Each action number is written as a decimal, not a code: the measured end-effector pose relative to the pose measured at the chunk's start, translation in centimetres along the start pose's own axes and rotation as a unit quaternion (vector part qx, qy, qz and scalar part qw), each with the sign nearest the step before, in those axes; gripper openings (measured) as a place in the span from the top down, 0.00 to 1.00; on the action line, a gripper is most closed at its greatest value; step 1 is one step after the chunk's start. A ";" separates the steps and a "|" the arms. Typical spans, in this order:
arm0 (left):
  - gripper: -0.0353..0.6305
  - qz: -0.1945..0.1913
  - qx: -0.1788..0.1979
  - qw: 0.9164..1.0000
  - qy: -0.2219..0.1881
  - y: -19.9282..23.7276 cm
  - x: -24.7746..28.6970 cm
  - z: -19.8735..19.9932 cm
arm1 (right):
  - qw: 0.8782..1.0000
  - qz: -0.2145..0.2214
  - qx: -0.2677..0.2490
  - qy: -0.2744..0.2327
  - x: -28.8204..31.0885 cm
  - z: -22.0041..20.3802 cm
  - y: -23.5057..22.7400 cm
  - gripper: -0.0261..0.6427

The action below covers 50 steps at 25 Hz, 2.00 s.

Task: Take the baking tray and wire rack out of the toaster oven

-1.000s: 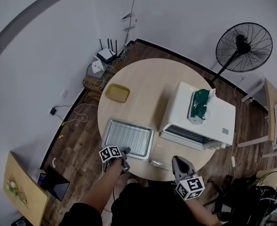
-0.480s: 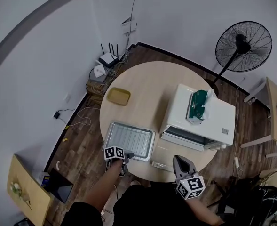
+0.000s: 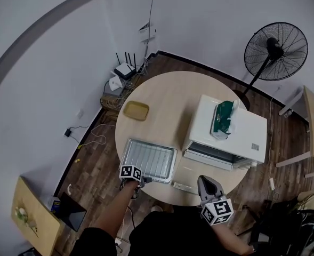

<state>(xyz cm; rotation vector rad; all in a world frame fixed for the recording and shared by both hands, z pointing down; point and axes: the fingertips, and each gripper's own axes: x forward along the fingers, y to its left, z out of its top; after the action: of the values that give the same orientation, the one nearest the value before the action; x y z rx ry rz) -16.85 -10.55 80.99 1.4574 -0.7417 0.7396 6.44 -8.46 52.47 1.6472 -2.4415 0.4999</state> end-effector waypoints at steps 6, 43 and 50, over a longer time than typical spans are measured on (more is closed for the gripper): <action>0.52 -0.005 0.002 1.000 -0.003 0.1 -0.4 -0.3 | 1.000 0.004 0.003 -0.007 -0.1 0.2 0.4 0.96; 0.92 -0.039 0.311 0.813 -0.490 -20.8 -20.9 -11.3 | 0.991 -0.127 -0.040 -0.015 -16.0 -1.0 -0.2 0.96; 0.92 -0.015 0.328 0.791 -0.516 -25.9 -21.5 -14.4 | 0.988 -0.136 -0.074 -0.028 -21.4 -0.4 -4.5 0.96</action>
<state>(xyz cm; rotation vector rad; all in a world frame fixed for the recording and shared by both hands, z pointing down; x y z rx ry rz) -8.52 4.39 48.62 2.5615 -1.3490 0.0697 18.78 8.83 47.06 1.9118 -2.1795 0.2300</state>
